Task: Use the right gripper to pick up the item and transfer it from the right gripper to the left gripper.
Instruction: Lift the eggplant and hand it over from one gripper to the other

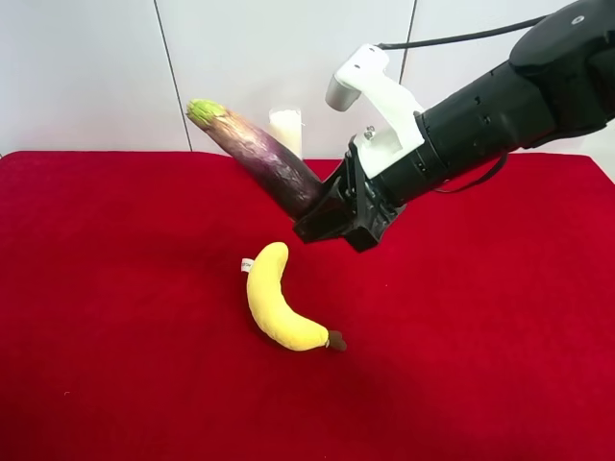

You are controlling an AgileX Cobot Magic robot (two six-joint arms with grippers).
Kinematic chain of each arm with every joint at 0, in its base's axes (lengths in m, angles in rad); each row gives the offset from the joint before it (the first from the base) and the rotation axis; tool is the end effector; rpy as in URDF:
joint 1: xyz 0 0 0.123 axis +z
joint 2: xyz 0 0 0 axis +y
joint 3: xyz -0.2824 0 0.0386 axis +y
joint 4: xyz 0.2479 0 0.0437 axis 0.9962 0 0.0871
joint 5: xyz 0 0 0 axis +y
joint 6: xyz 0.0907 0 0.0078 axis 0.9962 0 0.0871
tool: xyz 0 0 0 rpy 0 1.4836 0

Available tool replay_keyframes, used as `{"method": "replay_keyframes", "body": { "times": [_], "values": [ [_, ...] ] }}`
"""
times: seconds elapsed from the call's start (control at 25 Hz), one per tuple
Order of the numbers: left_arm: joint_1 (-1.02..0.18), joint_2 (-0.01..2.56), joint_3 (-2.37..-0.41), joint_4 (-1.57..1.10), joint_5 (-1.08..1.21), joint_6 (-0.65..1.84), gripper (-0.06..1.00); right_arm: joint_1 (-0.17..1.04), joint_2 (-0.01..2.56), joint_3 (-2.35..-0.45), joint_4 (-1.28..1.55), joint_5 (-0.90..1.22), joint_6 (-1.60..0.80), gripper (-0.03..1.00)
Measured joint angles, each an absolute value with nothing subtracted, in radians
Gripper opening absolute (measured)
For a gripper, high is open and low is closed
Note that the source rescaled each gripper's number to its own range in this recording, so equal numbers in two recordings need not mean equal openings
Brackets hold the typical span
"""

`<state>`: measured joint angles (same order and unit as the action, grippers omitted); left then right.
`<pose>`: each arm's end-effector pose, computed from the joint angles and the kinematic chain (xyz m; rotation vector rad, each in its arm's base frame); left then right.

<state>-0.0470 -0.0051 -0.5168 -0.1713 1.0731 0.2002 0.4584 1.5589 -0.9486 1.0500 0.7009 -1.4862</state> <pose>-0.0094 -0.0132 0.2817 0.2609 2.0078 -0.1077 0.2545 0.1825 0.2395 -1.3754 1.9614 0.6874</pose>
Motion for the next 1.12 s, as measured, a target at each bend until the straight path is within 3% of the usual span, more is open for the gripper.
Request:
{"method": "replay_keyframes", "body": {
  "times": [0.52,0.8,1.12],
  "values": [
    [-0.047,-0.003,-0.522,-0.257,1.016,0.199,0.96,0.458,1.559,-0.949,1.092,0.725,-1.492,0.00],
    [-0.047,0.171,-0.522,-0.448,0.842,0.246,0.96,0.458,1.559,-0.949,1.092,0.725,-1.492,0.00],
    [-0.047,0.421,-0.522,-0.816,0.687,0.495,0.96,0.458,1.559,-0.949,1.127,0.725,-1.499,0.00]
  ]
}}
